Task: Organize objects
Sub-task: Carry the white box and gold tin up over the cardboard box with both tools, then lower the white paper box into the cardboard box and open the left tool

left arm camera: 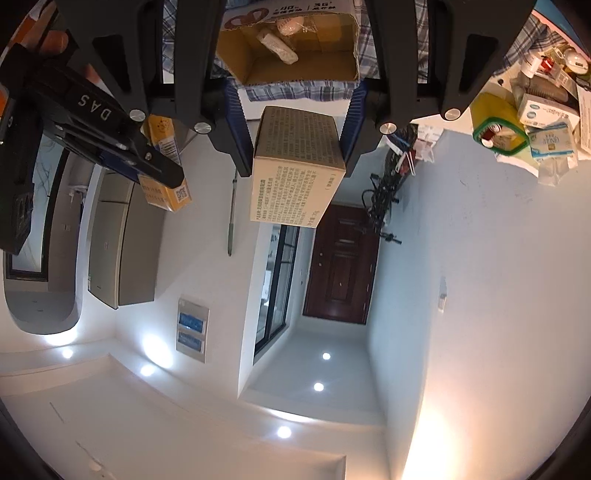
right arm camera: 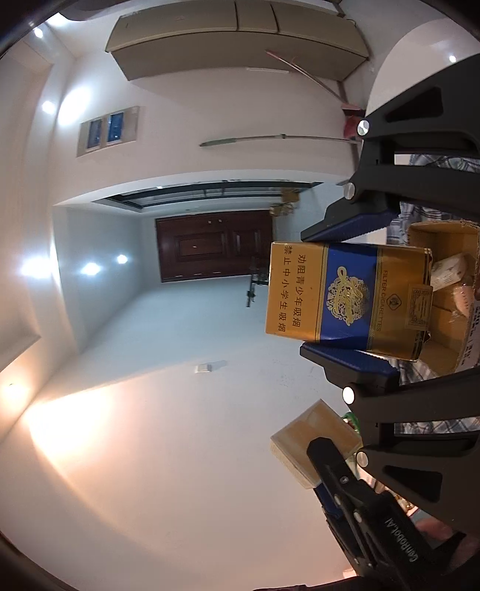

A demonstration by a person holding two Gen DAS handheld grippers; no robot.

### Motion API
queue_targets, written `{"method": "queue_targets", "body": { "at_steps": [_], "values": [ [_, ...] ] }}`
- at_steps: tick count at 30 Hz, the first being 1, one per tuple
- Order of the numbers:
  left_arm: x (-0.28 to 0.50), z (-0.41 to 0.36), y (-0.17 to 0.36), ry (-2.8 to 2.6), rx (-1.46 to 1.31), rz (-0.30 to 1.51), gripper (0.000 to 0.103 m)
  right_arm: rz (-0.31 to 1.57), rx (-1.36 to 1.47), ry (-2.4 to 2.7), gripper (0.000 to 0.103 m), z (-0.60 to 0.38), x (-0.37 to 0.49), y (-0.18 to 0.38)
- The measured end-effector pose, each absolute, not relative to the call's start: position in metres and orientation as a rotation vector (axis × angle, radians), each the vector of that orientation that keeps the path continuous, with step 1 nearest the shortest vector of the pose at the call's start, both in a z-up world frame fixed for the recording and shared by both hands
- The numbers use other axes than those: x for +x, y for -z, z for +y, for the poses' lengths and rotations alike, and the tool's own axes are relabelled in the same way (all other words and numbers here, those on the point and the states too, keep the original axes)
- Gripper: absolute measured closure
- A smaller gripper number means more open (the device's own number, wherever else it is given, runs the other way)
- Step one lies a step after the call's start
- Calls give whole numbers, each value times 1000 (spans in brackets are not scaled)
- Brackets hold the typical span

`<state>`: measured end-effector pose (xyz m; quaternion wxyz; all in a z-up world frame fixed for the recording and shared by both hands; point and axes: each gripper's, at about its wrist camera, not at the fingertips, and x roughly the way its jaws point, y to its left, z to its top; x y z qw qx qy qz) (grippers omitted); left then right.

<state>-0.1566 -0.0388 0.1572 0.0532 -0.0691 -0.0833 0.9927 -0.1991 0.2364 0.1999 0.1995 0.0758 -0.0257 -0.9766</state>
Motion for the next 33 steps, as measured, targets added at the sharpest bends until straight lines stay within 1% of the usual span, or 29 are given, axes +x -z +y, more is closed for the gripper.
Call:
{"method": "queue_targets", "body": {
  "at_steps": [3,6,18,26,33],
  "values": [
    [-159,-36,-156,-3020,-216,-248,54,-59,256,2735,50,236,-207,-192],
    [-159,-33,-158,-3036,-195,-219,54,-84,279,2728,50,240,-211,-189],
    [-163,-34,-152,-3043,-200,-198,54,-26,263,2762,50,241,-208,-186],
    [-188,-28,-135,-3042,-312,-155,54,1,330,2740,50,240,-222,-180],
    [-226,-27,-106,-3078,-479,-111,54,-6,392,2776,50,246,-240,-172]
  ]
}}
